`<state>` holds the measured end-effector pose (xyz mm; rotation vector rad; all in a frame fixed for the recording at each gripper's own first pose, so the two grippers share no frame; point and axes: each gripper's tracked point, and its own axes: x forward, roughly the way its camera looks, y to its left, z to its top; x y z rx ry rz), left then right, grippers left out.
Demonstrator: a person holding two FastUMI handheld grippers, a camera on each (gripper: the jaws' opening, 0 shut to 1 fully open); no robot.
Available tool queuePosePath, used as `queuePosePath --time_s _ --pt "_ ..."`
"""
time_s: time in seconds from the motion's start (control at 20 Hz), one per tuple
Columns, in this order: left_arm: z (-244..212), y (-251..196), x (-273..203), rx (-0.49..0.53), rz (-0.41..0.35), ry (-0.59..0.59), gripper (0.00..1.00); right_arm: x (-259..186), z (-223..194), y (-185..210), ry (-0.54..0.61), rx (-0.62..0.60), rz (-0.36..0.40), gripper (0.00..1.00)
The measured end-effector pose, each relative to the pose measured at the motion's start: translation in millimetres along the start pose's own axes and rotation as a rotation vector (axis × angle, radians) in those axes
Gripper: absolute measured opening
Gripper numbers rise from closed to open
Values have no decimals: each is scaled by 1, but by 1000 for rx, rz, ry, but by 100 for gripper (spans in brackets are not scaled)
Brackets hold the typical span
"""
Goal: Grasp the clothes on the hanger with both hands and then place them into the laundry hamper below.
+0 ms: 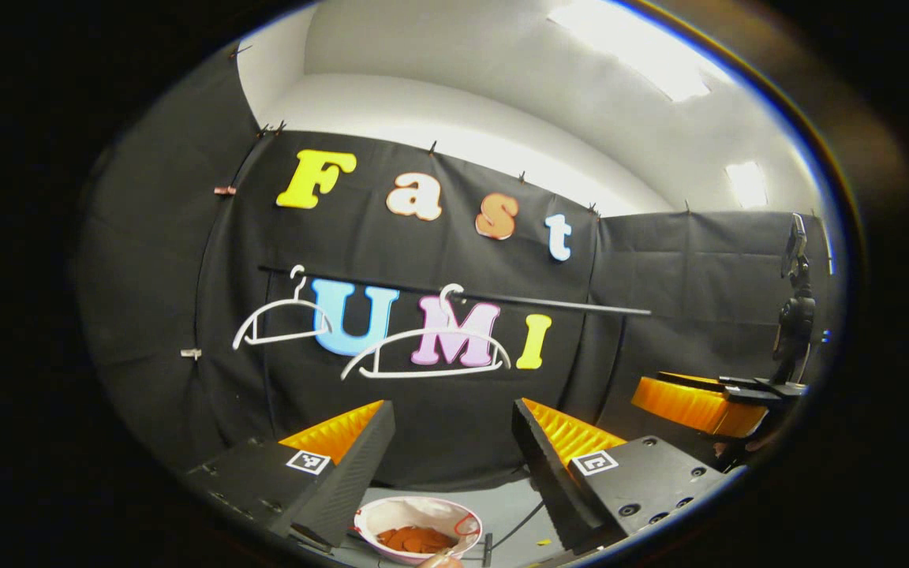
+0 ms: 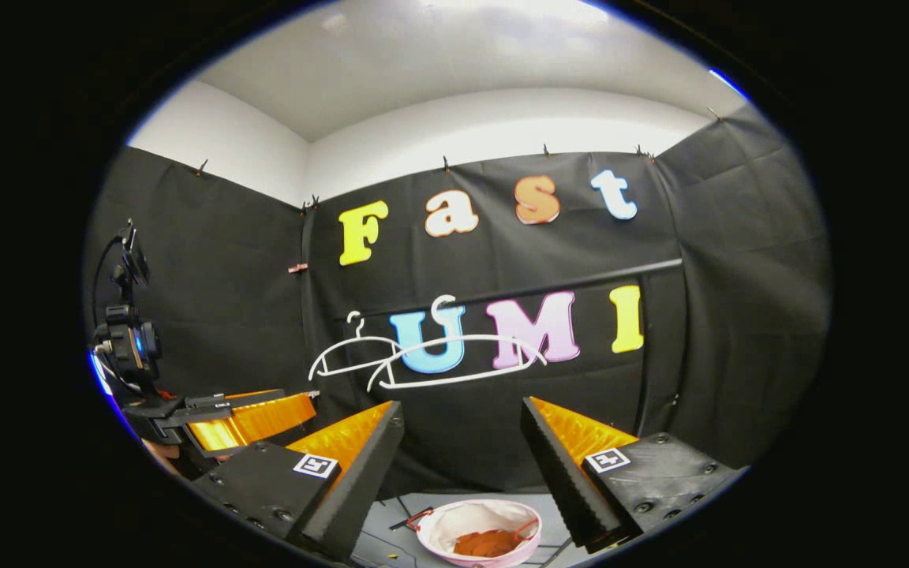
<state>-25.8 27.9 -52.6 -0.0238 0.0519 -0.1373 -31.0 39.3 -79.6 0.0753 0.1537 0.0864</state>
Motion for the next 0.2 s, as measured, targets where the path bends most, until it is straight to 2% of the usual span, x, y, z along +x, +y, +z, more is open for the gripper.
queuePosePath --time_s 0.1,0.2 --pt "14 -16 0 5 -12 -32 98 -9 20 -7 -53 -17 -7 100" --pt "27 -30 1 6 -13 -61 92 -16 38 -16 -98 -23 -11 100"
